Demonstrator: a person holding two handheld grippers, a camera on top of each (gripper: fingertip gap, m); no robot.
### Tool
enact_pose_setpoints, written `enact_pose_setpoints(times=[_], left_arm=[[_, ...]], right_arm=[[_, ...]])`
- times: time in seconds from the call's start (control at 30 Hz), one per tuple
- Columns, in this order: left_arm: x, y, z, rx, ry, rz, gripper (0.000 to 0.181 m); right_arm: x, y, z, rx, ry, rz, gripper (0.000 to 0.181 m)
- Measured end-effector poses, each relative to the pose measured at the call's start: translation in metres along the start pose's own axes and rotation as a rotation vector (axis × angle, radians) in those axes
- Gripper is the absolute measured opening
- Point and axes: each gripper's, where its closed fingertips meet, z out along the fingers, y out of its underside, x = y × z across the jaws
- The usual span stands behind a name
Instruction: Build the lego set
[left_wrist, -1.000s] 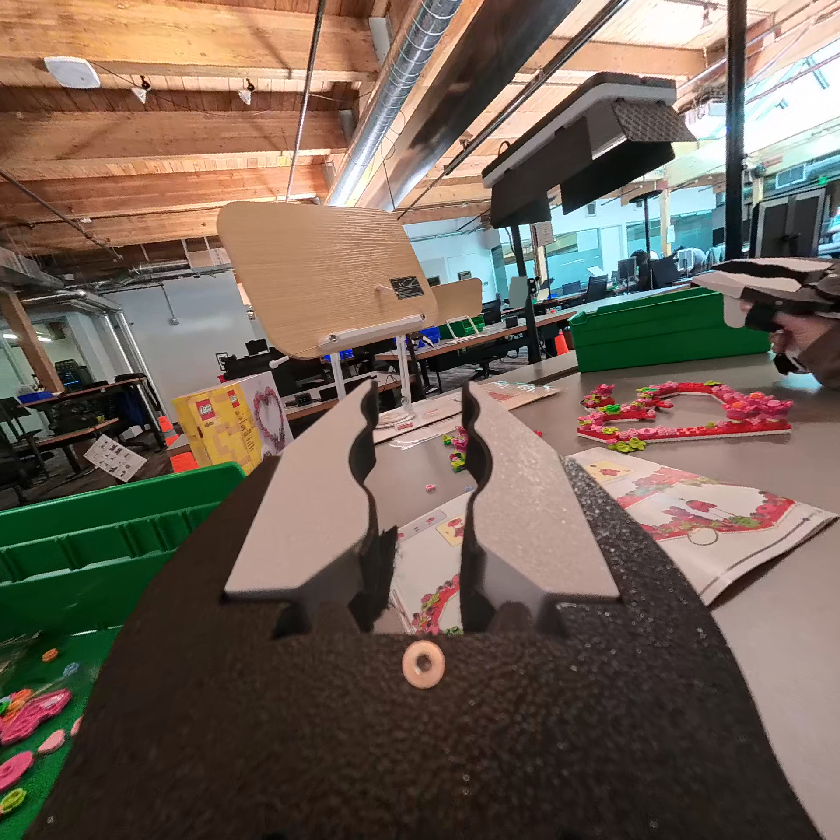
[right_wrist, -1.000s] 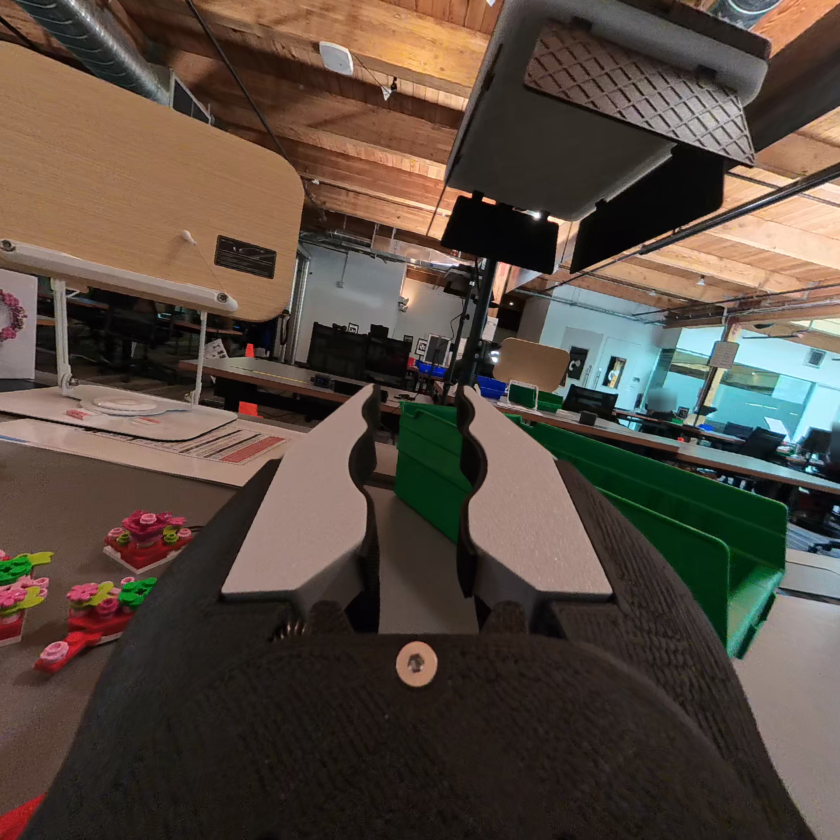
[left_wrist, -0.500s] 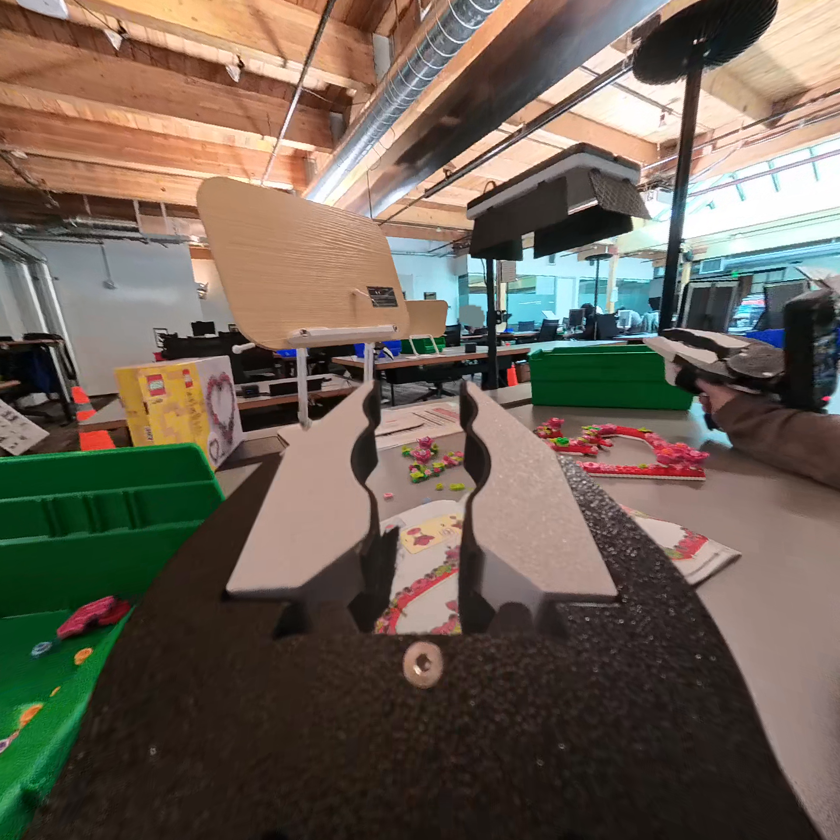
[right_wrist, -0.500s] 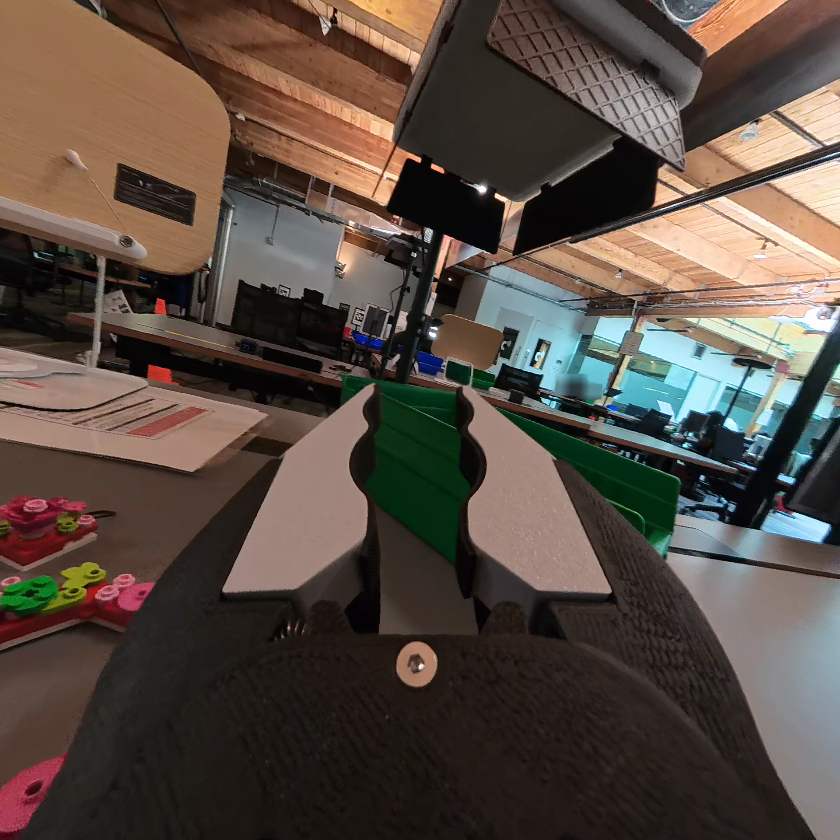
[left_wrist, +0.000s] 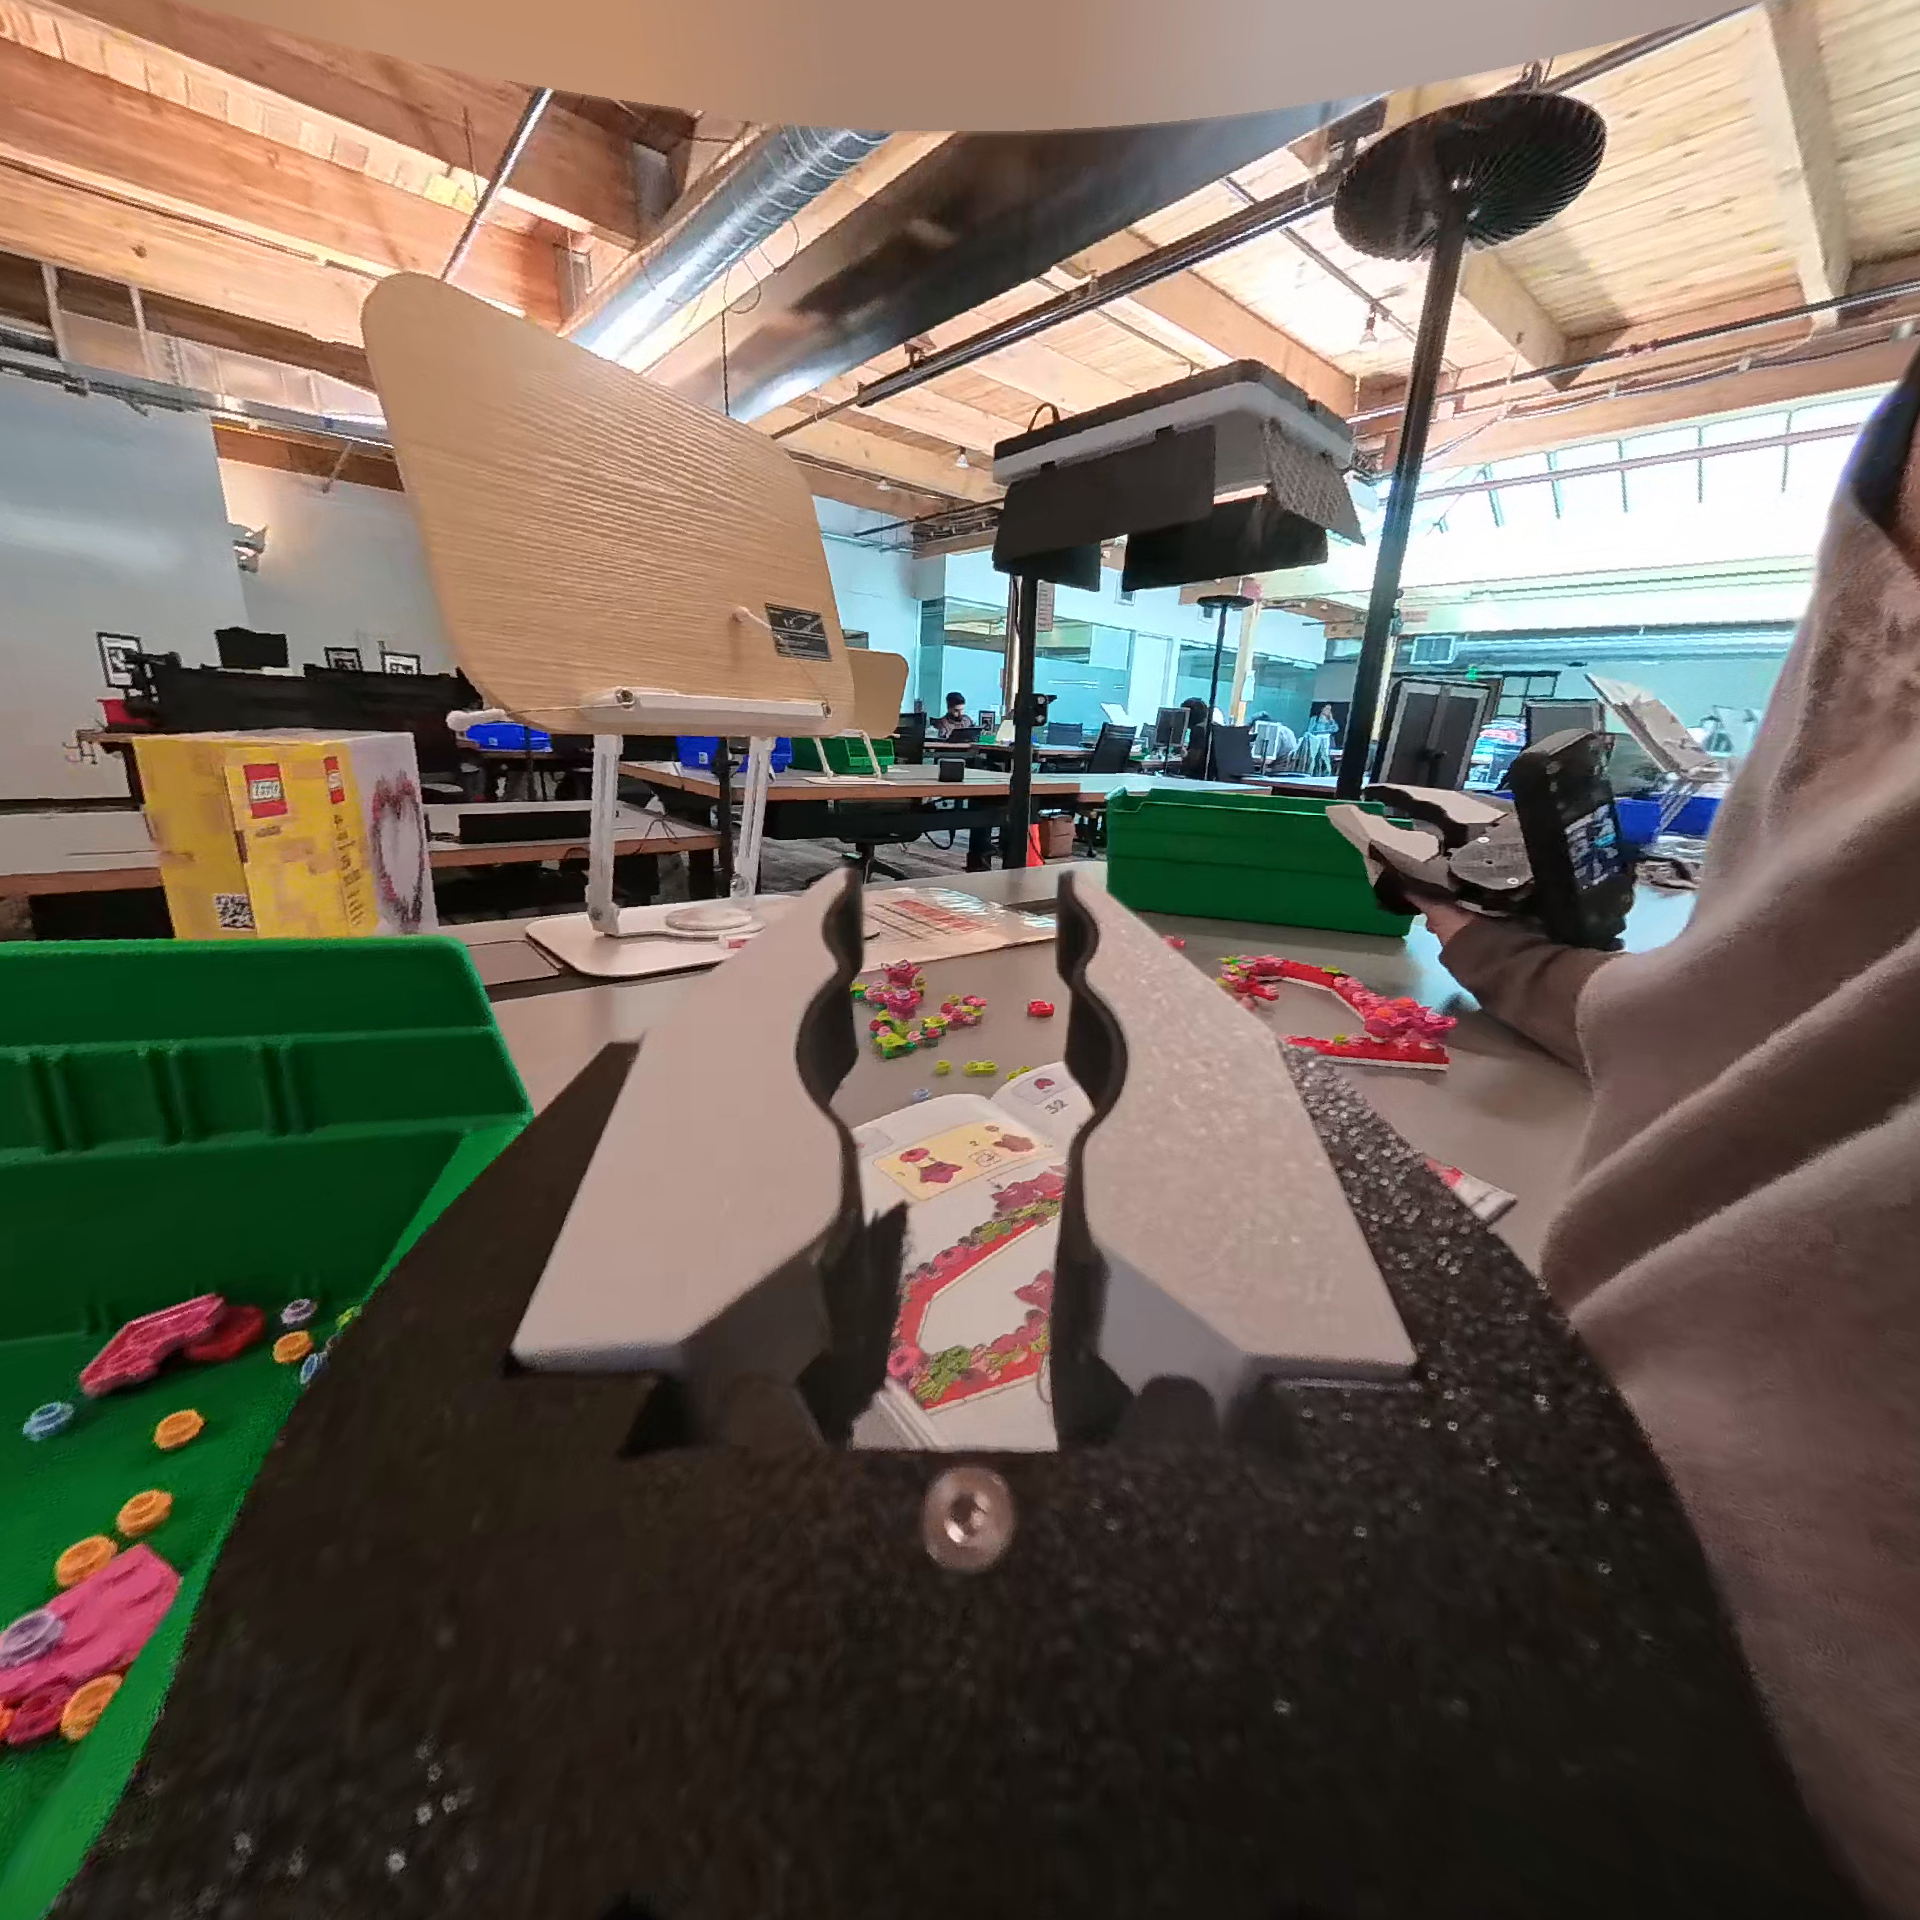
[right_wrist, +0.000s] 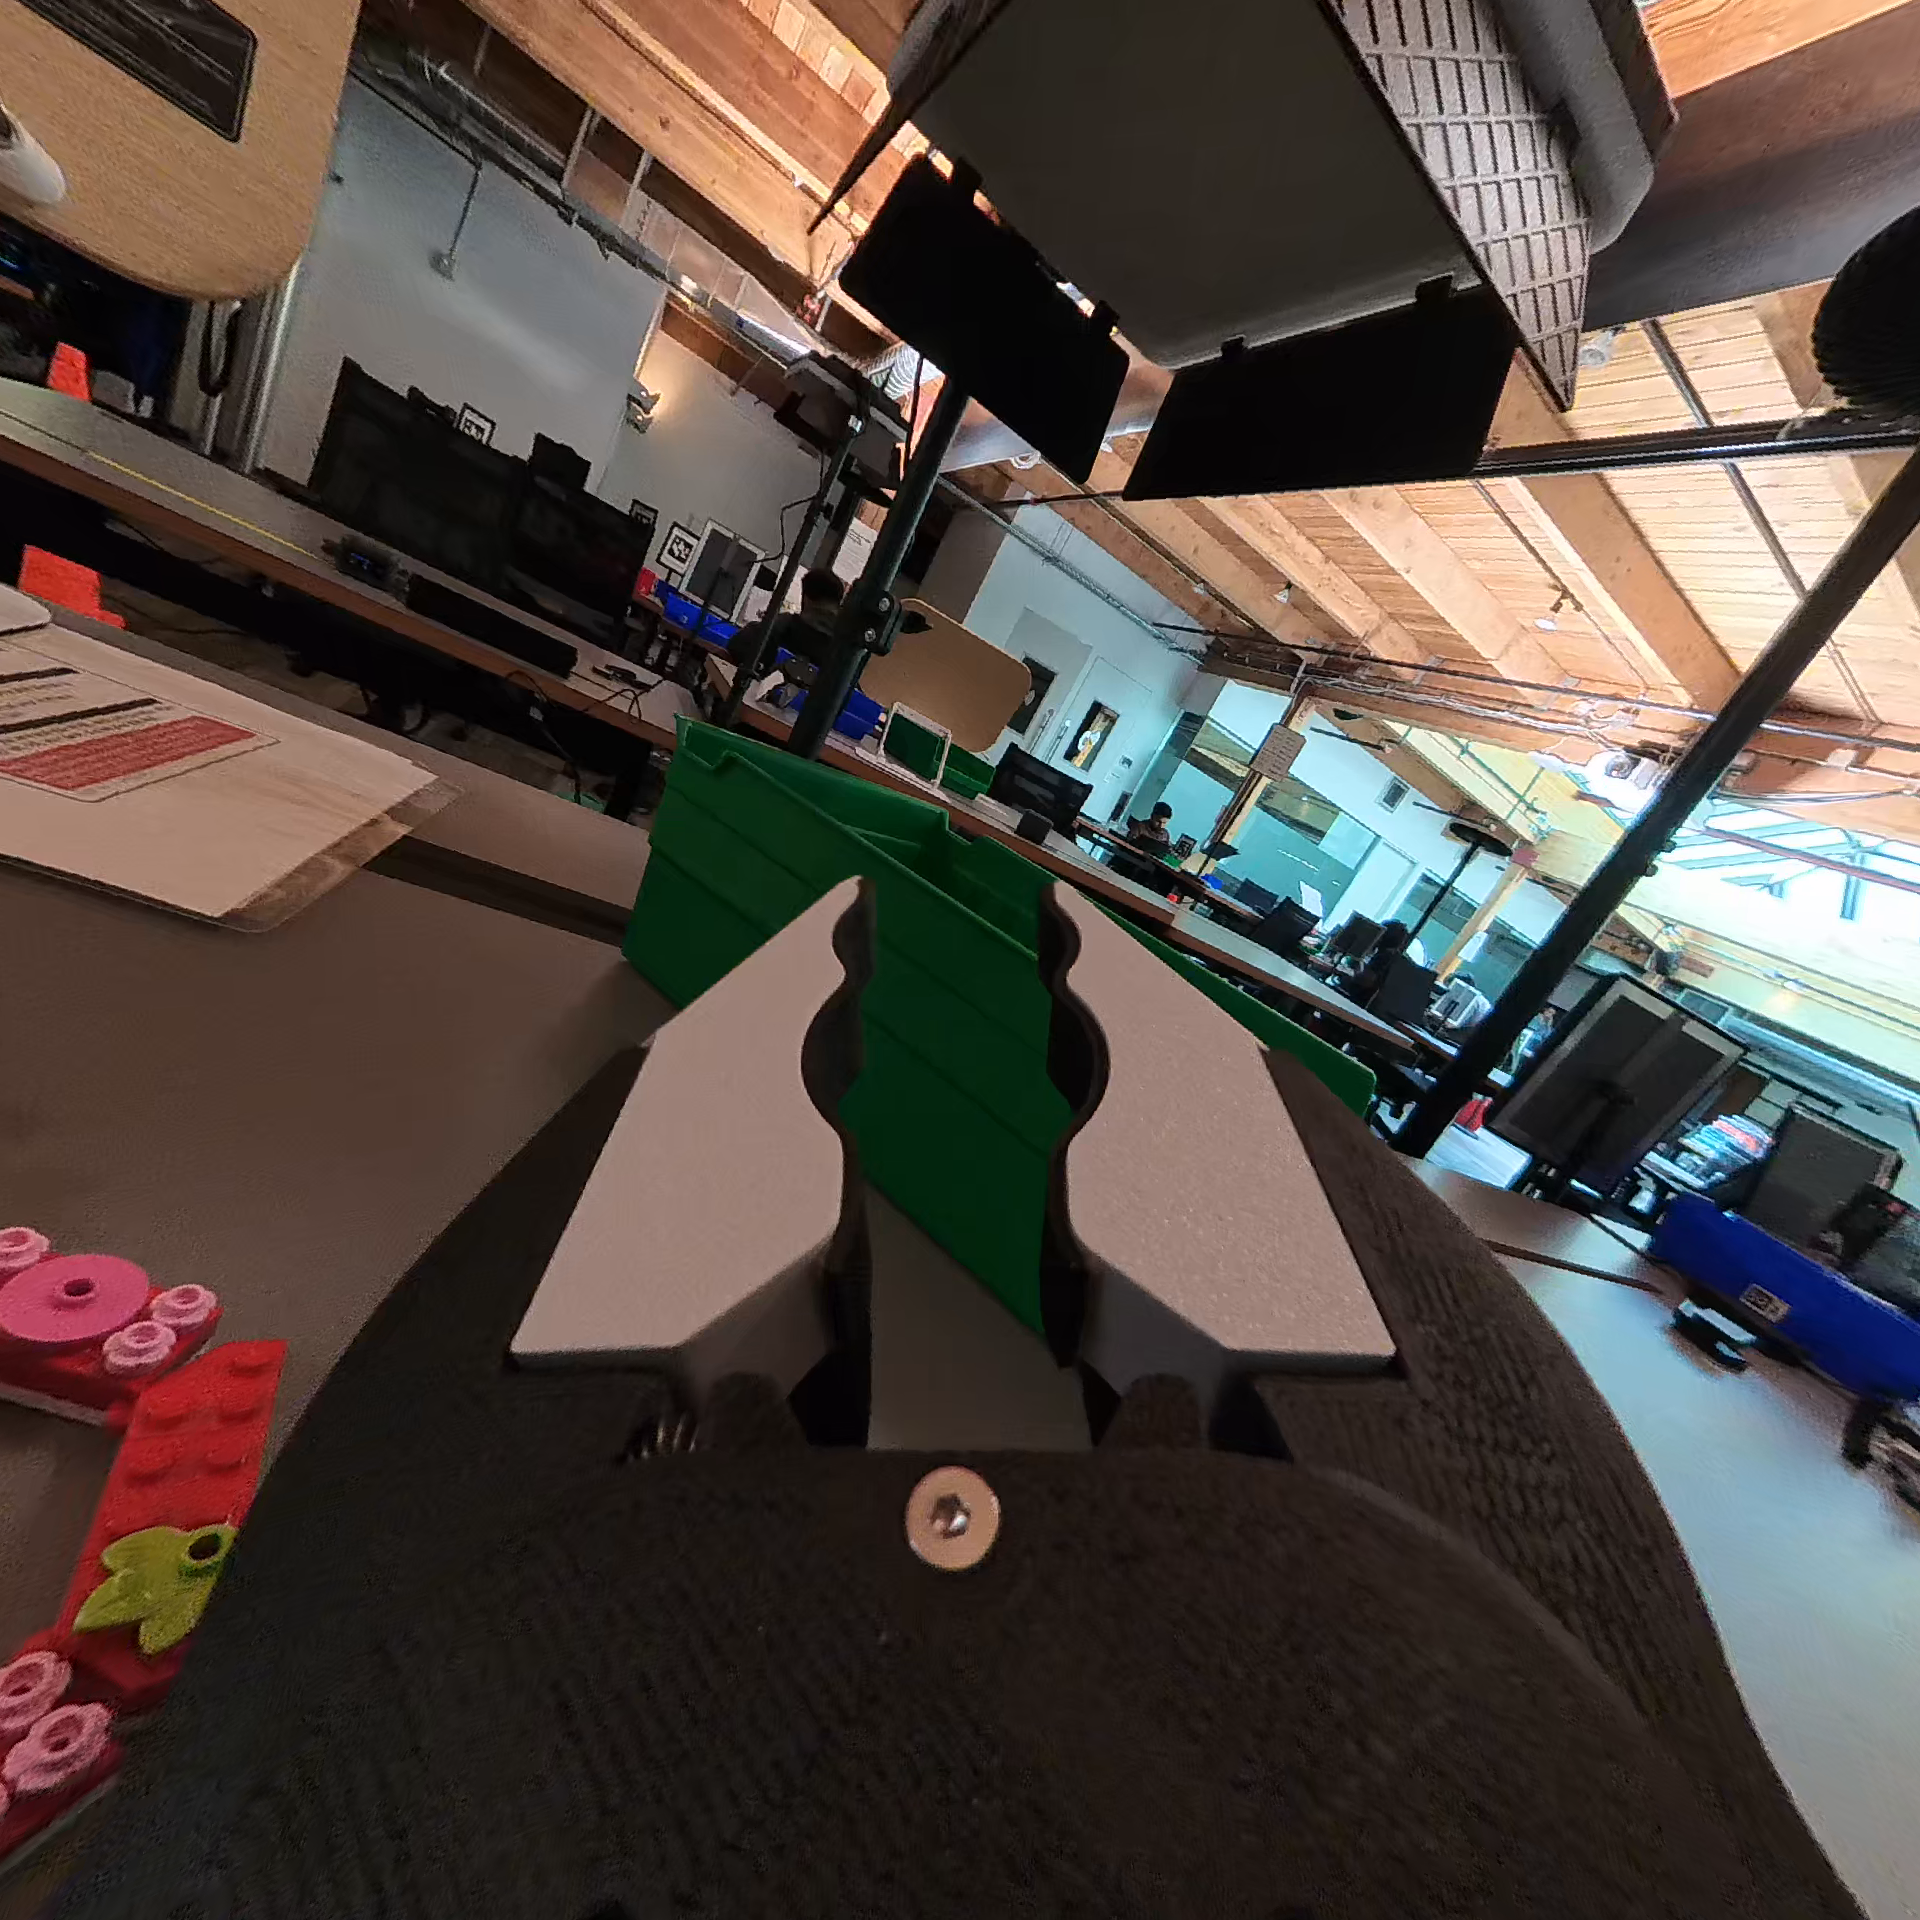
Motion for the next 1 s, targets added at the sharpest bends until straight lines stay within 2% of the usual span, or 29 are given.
enact_pose_setpoints(times=[1.0], left_arm=[[0.0002,0.0073,0.0004,-0.033,0.015,-0.019,0.033]], right_arm=[[-0.0036,0.0033,0.0020,-0.021,-0.011,-0.023,0.028]])
